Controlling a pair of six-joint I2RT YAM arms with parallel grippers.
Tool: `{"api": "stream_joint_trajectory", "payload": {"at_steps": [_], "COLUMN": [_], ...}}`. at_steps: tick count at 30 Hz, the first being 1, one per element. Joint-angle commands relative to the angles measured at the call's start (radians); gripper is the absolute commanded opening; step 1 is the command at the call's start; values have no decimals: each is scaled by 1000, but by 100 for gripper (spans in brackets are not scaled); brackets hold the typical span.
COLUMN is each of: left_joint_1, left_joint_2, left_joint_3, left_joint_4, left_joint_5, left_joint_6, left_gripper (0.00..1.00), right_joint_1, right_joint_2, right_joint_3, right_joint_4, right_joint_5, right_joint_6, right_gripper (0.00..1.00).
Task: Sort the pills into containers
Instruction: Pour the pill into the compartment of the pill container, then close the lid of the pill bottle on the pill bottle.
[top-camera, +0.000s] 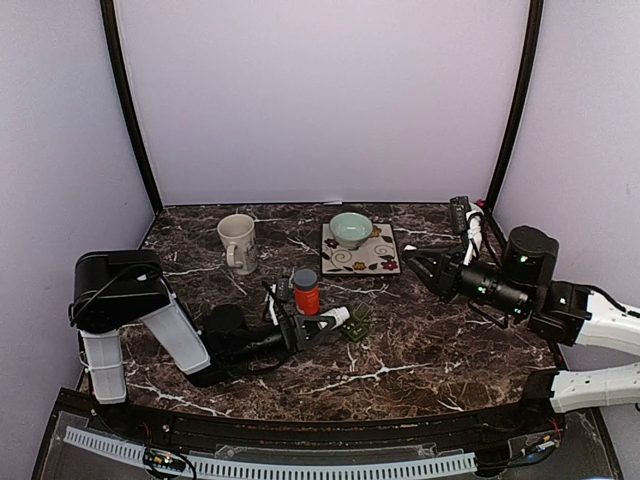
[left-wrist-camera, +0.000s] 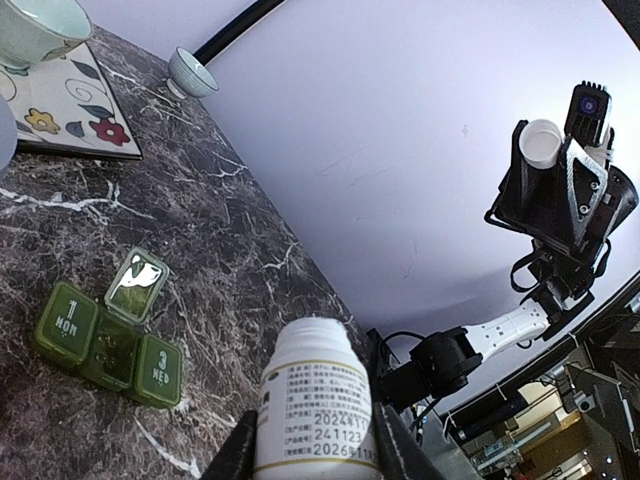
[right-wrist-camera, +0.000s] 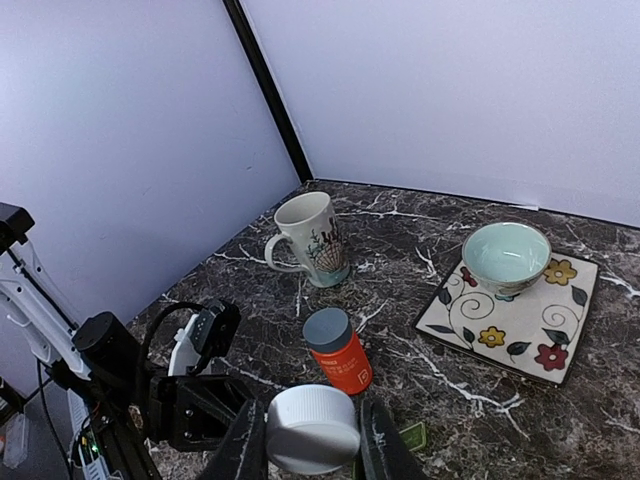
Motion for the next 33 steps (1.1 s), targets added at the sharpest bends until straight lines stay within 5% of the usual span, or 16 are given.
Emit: {"api": "stream_joint_trajectory", "payload": {"at_steps": [1, 20, 33], "left_joint_1": [9, 94, 205], "left_joint_2": [-6, -230, -369], "left_joint_3": [1, 26, 101], "left_joint_4": [160, 159, 102], "left_joint_5": [63, 199, 438], "left_joint_6": [-24, -89, -153], "left_gripper": [0, 0, 0], "right_joint_1": [34, 108, 134], "right_joint_2": [27, 204, 379], "right_joint_3": [61, 349, 625], "right_joint_4": [-4, -207, -375], "right_joint_5": [-8, -119, -217], "right_joint_6": [-24, -70, -88], "right_gripper": [0, 0, 0]}}
